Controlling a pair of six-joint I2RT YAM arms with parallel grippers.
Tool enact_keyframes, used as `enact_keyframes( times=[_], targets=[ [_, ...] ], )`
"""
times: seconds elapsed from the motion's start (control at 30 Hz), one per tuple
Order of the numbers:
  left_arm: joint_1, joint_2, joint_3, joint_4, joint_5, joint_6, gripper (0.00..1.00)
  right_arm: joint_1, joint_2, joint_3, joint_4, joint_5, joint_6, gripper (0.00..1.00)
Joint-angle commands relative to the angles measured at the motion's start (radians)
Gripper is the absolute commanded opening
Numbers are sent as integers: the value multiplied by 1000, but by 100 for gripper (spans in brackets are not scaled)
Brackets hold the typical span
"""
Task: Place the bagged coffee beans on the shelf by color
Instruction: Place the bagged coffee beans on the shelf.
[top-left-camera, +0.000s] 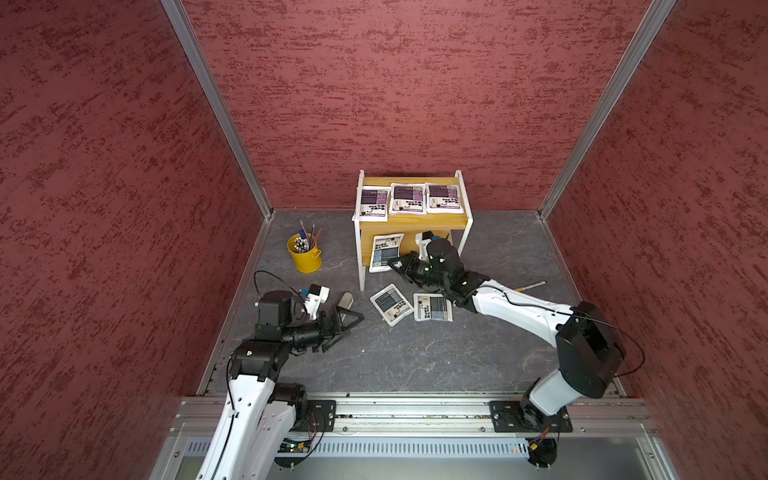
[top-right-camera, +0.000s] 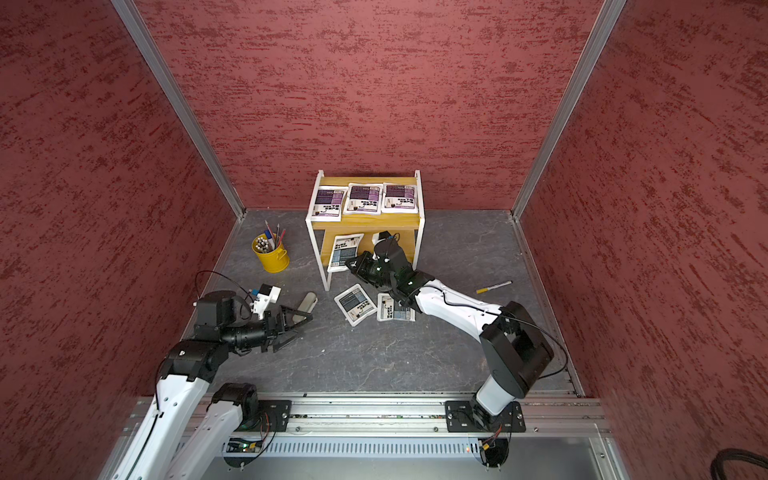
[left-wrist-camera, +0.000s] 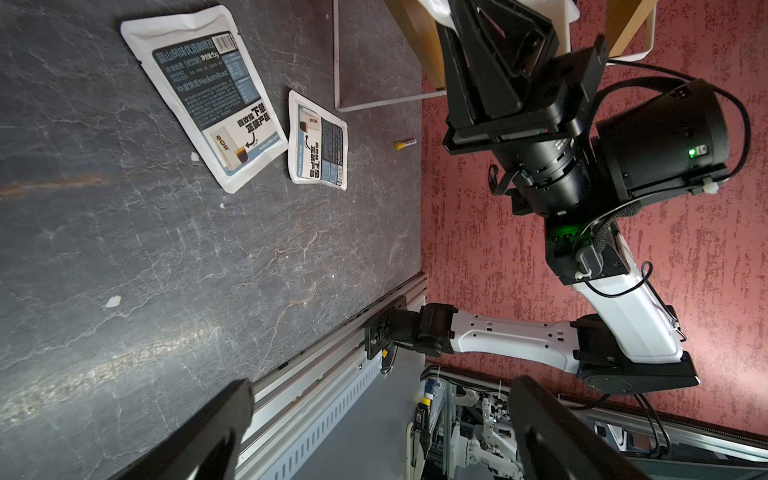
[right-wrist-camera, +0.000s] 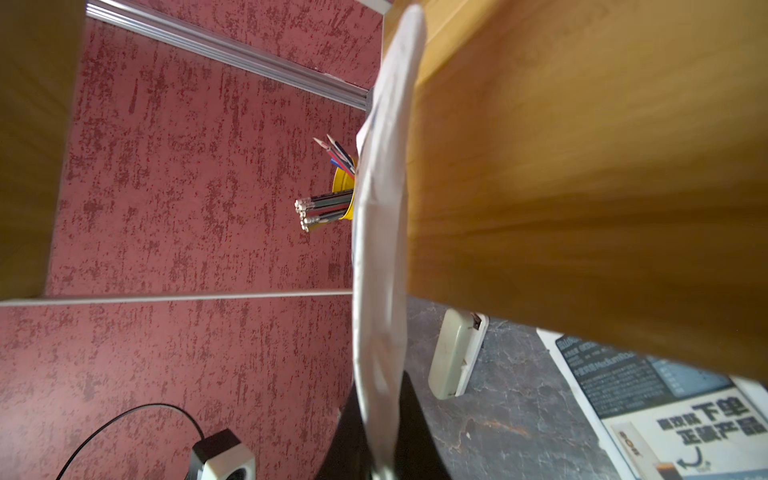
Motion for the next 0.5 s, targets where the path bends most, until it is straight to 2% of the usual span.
enact_keyframes(
  times=[0.0, 0.47],
  targets=[
    [6, -7, 12, -8, -2, 25, 100, -13, 38, 53, 26, 16, -18, 0],
    [2, -3, 7, -14, -2, 31, 100, -32, 180, 166, 23, -44, -18, 4]
  ],
)
